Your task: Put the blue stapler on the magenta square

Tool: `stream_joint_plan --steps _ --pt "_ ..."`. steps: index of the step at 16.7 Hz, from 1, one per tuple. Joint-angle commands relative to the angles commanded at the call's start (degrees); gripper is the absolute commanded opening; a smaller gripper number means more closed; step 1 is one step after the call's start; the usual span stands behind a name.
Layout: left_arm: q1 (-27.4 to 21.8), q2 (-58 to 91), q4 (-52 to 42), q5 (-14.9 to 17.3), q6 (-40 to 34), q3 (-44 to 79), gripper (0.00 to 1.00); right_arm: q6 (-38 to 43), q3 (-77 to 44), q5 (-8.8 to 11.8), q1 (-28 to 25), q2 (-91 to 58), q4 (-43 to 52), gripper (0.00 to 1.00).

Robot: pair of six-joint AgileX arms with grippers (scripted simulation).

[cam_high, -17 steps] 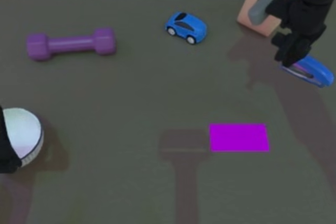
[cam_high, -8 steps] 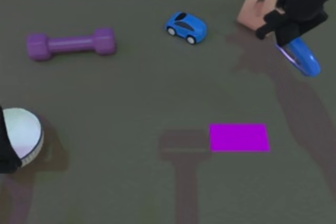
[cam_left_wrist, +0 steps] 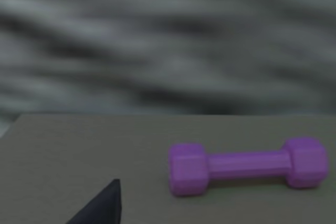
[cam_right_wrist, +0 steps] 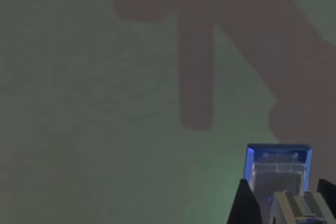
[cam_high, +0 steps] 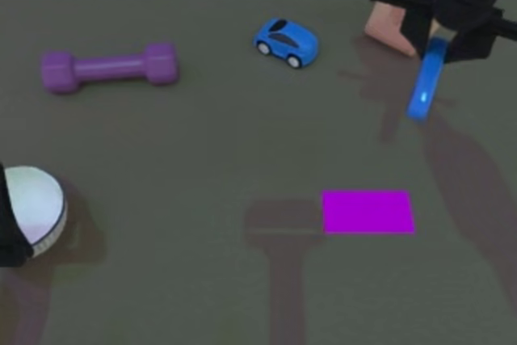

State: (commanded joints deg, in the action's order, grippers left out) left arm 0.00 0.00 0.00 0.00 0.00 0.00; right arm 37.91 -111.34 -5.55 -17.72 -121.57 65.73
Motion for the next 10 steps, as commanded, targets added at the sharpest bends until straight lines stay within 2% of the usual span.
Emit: stream_joint_plan --steps 5,10 --pt "0.00 0.00 0.00 0.00 0.00 0.00 1.00 32.96 7.87 0.43 -2.03 3.35 0.39 0.00" --pt "0.00 0.00 0.00 0.00 0.00 0.00 1.00 57.33 15.42 2.27 -3.84 7.53 2.02 0.00"
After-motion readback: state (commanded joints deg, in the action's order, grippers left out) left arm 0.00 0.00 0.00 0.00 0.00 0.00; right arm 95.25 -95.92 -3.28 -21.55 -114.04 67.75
